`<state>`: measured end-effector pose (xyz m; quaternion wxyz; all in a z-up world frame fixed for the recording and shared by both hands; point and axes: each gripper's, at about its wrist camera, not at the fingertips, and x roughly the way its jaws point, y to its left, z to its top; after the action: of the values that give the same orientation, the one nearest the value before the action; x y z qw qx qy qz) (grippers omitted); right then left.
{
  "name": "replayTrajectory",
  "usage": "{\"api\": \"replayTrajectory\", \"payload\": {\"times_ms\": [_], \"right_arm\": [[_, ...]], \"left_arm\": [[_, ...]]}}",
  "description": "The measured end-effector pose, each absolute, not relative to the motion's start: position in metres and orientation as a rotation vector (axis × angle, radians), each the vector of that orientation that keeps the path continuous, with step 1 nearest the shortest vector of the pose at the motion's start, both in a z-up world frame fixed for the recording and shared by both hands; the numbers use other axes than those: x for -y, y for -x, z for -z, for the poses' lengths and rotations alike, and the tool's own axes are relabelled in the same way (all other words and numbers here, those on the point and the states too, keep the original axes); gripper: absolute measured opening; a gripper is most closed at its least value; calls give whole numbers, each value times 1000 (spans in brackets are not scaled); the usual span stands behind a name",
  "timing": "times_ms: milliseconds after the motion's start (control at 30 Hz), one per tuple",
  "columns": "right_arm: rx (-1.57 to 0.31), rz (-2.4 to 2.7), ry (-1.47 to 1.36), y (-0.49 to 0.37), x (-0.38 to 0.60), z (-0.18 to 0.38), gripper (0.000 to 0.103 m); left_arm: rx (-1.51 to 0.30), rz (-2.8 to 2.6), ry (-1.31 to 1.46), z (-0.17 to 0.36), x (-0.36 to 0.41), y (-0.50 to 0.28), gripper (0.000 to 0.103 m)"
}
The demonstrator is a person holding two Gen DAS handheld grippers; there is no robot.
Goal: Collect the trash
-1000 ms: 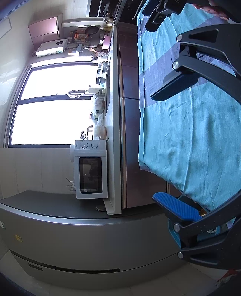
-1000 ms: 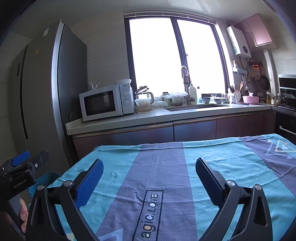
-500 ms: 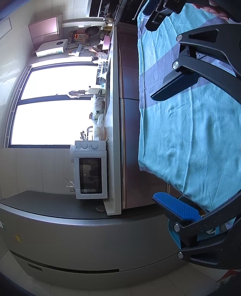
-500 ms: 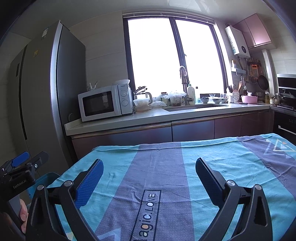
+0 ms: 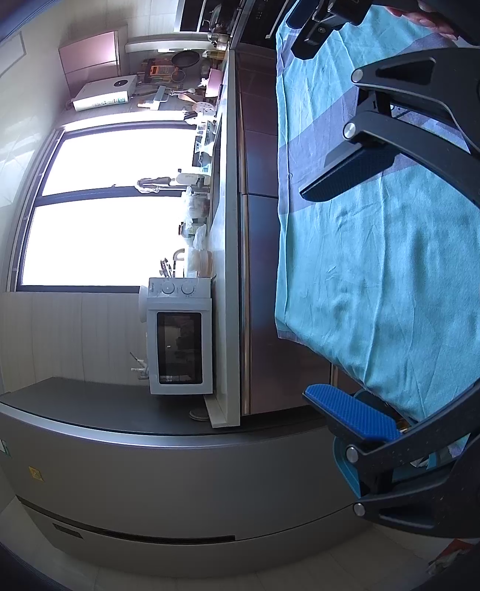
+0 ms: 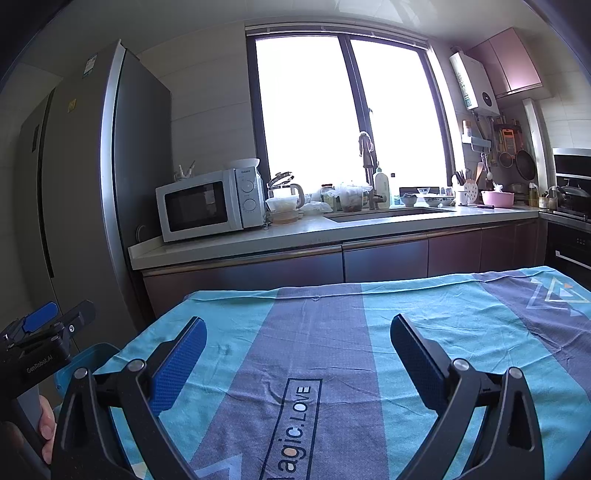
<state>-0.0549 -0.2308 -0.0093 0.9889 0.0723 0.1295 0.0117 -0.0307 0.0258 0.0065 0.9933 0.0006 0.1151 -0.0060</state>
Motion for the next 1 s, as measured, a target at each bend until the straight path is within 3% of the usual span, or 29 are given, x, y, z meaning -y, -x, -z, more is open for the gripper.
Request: {"api": "replayTrajectory", "payload": {"times_ms": [1000], "right_arm": [[-261,-15,-158,58,231,13,96]], "left_arm": [[-235,5,-5,-6,-27,30,97]]}}
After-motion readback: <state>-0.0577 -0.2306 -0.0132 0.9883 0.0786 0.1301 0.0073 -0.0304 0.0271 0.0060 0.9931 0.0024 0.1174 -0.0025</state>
